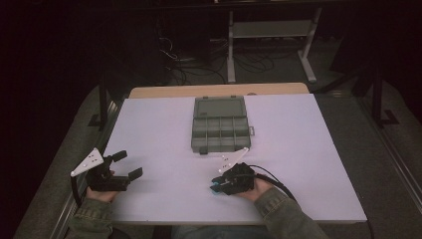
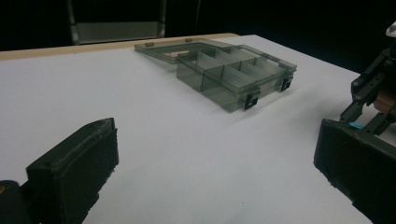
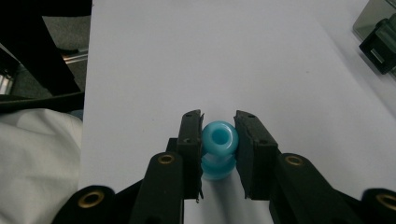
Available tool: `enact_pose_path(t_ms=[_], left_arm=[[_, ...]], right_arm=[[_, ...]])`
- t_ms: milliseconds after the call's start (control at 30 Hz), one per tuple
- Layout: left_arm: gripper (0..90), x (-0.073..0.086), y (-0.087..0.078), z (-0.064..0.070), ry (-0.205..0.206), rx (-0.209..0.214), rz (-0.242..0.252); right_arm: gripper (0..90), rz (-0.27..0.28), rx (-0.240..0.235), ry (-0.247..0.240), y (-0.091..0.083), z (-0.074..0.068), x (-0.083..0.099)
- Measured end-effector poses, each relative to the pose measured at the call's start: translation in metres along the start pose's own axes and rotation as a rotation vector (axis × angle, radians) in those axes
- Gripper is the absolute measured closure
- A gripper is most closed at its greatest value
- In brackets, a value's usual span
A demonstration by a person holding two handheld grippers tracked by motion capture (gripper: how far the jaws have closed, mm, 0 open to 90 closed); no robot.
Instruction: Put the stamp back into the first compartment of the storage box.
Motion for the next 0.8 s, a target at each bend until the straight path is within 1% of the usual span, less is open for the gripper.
enact_pose_path(t_ms=[33, 233, 267, 333, 367, 433, 533, 633, 700, 800], left_arm=[[0.0, 0.000, 0.000, 0.000, -0.001, 0.000, 0.002], [0.0, 0.000, 0.000, 0.000, 0.001, -0.001, 0.001], [0.0, 0.000, 0.000, 0.000, -0.002, -0.001, 0.001], [0.0, 0.000, 0.001, 0.000, -0.003, 0.001, 0.000], [0.0, 0.000, 0.001, 0.000, -0.002, 0.000, -0.001], [0.0, 0.000, 0.000, 0.000, 0.001, -0.001, -0.001], [0.0, 0.000, 0.000, 0.000, 0.002, 0.001, -0.002], [0.0, 0.000, 0.001, 0.000, -0.001, 0.001, 0.001], [0.0, 0.000, 0.000, 0.000, 0.003, 0.001, -0.001], [0.0, -0.001, 0.001, 0.001, 0.004, 0.002, 0.004]], right_arm=[[71.3, -0.005, -0.001, 0.007, 0.000, 0.001, 0.000], [71.4, -0.001, -0.003, 0.007, -0.001, 0.001, -0.002], [71.3, 0.002, -0.003, -0.006, -0.001, 0.003, -0.002], [71.3, -0.004, -0.002, 0.004, -0.004, 0.001, -0.003], [71.3, -0.003, -0.003, -0.001, -0.005, 0.002, -0.004], [71.3, -0.007, 0.000, 0.006, -0.007, 0.003, -0.004], [71.3, 0.006, 0.005, 0.015, -0.010, 0.004, -0.006], [71.2, 0.007, 0.010, 0.014, -0.014, 0.005, -0.008], [71.2, 0.023, 0.007, 0.033, -0.017, 0.005, -0.011], [71.2, 0.025, 0.008, 0.038, -0.021, 0.008, -0.014]])
Point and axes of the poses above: each handheld gripper's, and its own axes: y roughly forward along the jaws, x roughly out of its underside, z roughly to its right, the point moved 6 cm from there along y, roughly forward along the jaws, and after that the axes turned 9 degrees about z, right-handed, at the moved point
